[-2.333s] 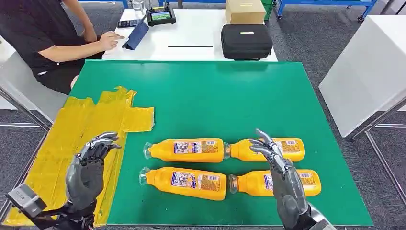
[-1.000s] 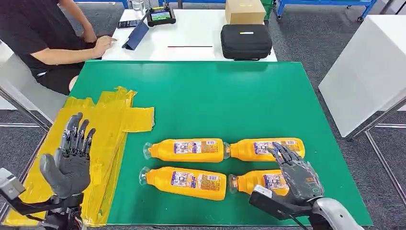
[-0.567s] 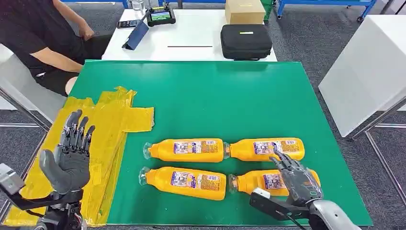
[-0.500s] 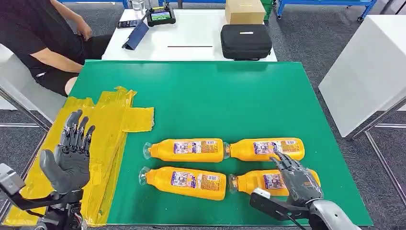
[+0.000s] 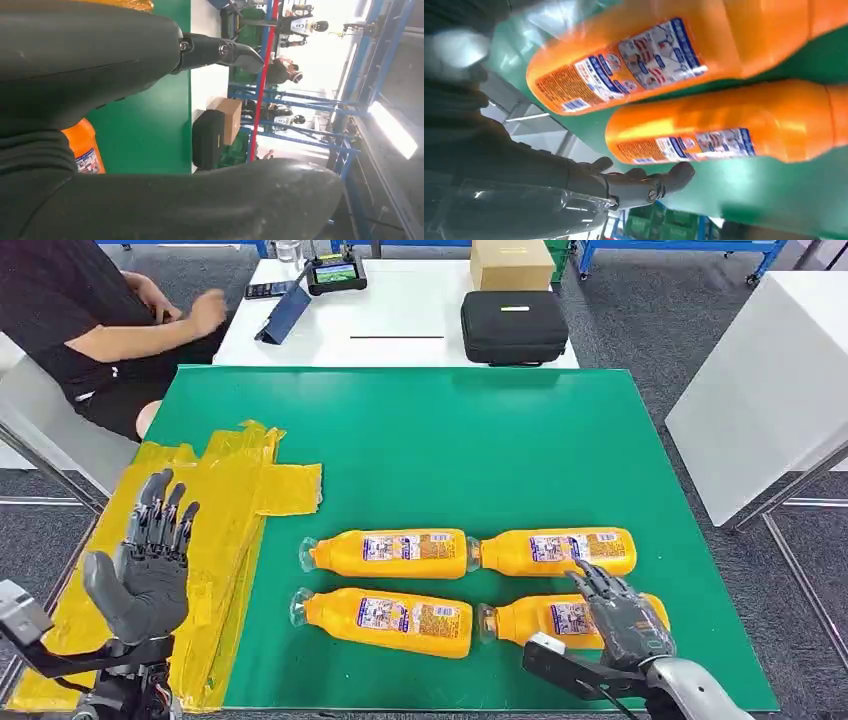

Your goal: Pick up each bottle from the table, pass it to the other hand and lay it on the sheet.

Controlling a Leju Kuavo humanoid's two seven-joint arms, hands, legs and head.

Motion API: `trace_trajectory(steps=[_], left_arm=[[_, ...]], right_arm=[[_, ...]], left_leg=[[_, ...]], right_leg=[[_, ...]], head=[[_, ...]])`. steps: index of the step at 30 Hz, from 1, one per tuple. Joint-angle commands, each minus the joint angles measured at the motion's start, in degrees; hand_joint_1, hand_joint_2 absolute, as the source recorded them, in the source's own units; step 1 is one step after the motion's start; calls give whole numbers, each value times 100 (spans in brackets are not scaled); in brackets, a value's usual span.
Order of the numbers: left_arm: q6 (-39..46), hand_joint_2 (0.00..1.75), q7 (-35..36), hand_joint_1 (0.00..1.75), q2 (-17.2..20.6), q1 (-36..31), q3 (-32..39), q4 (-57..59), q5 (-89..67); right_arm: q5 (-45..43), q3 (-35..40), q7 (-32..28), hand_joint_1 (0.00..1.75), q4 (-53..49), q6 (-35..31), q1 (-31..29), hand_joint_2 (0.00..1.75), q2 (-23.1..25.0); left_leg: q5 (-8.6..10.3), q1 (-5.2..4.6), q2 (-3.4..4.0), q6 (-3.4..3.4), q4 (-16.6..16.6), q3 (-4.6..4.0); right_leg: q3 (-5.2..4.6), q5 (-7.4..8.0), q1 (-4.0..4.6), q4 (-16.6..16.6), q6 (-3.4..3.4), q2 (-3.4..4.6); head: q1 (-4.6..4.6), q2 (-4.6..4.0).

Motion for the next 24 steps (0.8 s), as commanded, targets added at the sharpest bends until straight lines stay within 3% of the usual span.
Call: trace_trajectory(steps=[1,4,7,24], left_arm=[[-59,0,-2,0,119,-300,205,692,67],[-72,0,-5,0,122,-264,183,713,71],[-66,0,119,0,-166,-307,205,570,-9],[-81,0,123,0,-168,-595,286,925,-19]], right_arm=[[270,-304,62,0,917,313,-293,175,-124],[285,-362,45,0,1104,312,-294,175,-143],[308,-368,27,0,1269,297,-297,175,-230],[278,-81,-158,0,2224,286,-799,175,-254]], left_leg=[[-1,5,1,-22,-14,26],[-3,6,5,-25,-12,22],[-2,4,-1,-13,-7,8],[-3,7,8,-22,-11,19]], right_leg=[[29,0,4,-16,1,-9],[31,-1,5,-16,2,-6],[18,-1,3,-11,2,-7],[27,1,6,-16,1,-2]], head=[[0,0],[0,0],[0,0],[0,0]])
